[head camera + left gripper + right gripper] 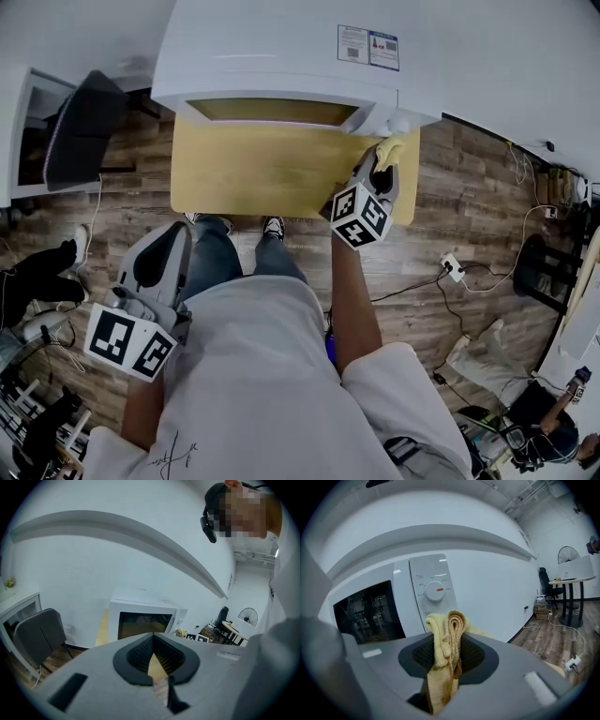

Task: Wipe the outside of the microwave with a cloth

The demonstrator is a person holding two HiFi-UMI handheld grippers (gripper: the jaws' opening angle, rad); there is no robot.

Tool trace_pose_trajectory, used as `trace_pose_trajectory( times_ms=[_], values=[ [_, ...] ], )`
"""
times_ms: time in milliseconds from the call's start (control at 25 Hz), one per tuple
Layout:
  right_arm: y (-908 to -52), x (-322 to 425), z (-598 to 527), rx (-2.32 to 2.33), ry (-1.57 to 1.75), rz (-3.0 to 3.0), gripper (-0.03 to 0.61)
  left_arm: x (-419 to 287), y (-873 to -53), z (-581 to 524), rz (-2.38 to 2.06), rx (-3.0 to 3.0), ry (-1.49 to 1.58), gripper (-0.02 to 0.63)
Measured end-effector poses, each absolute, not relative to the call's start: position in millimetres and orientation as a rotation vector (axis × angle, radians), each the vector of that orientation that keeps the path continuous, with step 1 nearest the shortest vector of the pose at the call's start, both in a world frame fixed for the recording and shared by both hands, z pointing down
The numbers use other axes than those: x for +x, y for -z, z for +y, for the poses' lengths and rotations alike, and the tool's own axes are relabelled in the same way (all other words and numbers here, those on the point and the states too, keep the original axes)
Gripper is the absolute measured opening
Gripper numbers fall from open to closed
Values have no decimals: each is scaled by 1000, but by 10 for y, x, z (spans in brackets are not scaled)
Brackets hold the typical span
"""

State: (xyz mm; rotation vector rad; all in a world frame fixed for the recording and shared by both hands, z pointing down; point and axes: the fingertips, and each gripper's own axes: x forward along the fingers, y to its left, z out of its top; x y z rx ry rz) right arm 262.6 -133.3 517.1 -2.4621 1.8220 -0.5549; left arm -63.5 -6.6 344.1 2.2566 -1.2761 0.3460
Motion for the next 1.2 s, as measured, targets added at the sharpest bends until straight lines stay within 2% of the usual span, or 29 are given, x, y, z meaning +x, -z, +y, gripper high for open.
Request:
trace_pose_trajectory(
  times_ms=[400, 640, 1200],
  values=[
    [-5188, 2131, -1318, -2383, 579, 1944, 118, -622, -3376, -102, -1276, 2273, -349, -9],
    [-5173, 2051, -1298, -2399, 589, 1914, 118, -734, -3410, -74, -1292, 2253, -344, -9],
    [-5224, 1300, -1580, -2332, 557, 2090, 118, -1113, -3412, -30, -1378, 2191, -311, -9]
  ],
)
